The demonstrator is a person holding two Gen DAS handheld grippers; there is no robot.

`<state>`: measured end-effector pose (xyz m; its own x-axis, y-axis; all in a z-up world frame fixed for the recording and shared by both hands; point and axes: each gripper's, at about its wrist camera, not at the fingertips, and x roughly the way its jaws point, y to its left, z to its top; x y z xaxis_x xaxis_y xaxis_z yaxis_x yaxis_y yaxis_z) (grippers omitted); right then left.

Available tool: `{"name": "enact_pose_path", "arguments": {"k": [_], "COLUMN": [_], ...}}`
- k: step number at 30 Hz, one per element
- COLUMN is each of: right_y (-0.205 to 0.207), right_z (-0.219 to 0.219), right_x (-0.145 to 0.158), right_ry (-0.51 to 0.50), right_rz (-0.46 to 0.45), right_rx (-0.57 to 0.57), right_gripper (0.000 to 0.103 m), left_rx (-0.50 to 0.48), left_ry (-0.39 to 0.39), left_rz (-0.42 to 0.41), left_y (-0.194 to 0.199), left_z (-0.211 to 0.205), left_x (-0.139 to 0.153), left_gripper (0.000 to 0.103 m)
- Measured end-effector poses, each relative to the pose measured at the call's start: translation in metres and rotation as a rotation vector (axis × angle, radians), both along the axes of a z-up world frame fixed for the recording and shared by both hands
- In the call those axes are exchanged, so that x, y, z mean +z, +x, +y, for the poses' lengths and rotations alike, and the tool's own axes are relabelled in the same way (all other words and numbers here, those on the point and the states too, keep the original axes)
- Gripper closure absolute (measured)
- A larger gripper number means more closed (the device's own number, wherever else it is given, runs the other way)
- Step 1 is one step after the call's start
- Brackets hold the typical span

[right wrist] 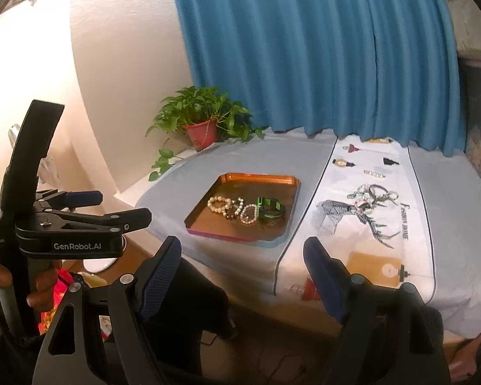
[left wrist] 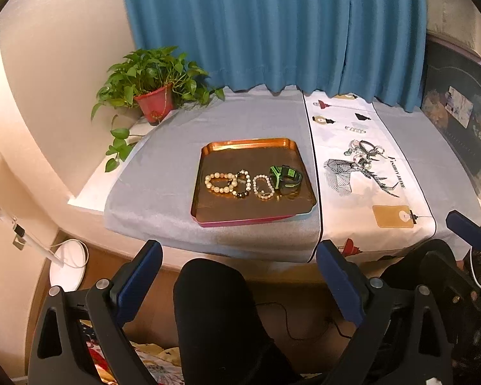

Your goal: Organize jewelry

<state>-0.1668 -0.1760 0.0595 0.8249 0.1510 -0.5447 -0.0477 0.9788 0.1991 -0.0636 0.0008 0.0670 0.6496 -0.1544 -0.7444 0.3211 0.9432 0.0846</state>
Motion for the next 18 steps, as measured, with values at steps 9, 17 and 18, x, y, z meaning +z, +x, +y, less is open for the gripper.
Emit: {"name": "enact_pose_path", "arguments": {"k": [9, 17, 18], "right_y": [0.037, 0.132, 0.146], "right_z": [-0.082, -0.232, -0.250], "right_x": [-0.029, -0.098, -0.108], "right_ry": [0.022, 0.055, 0.062], "right_rz": [0.034, 0.196, 0.219], "right_rx": [-0.228, -0.546, -0.576], "right_gripper": [0.024, 0.024, 0.024], "left_rx": [0.017, 0.039, 0.040], "left_ry": [0.051, 0.109, 0.112], "left_rz": [0.074, 0.149, 0.158], "left_y": [0.034, 0.087, 0.094], "left_z": [-0.014, -0.045, -0.050], "left_x": [-0.029, -0.054, -0.056], "left_gripper": [0.008, 0.008, 0.008]}}
